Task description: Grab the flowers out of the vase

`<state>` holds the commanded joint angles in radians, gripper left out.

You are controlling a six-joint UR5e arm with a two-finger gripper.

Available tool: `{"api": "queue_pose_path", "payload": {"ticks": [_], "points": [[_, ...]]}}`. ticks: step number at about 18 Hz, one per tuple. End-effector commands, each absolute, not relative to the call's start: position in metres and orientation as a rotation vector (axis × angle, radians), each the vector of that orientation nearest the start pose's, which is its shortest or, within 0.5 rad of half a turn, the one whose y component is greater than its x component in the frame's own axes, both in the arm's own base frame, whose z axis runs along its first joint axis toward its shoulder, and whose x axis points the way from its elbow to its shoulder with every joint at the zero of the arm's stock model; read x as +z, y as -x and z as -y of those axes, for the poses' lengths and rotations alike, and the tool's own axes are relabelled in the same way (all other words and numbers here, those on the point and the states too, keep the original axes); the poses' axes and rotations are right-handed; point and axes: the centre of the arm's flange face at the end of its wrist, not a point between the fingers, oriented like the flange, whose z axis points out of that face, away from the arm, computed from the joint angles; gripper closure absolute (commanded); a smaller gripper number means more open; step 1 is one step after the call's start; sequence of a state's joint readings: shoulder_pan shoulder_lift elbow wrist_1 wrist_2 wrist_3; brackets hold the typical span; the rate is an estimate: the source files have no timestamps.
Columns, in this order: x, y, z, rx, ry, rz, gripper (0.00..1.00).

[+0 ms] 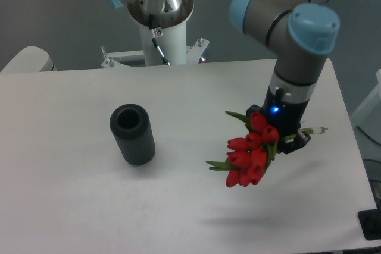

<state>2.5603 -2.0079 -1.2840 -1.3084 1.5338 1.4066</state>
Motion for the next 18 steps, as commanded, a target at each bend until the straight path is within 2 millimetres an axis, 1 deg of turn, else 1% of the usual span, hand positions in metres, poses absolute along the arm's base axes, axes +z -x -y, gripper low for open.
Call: {"api": "queue_pose_path", "payload": {"ticks": [6, 9, 11, 18], "points": [[0.391, 0.487, -0.489, 0.118, 2.999, -0.688, 0.91], [0.384, 0.488, -0.488, 0.123, 3.045, -0.744, 0.90], [0.383, 0.487, -0.490, 0.125, 3.047, -0.769, 0.90], [0.380, 0.487, -0.489, 0.117, 3.051, -0.770, 0.90]]}}
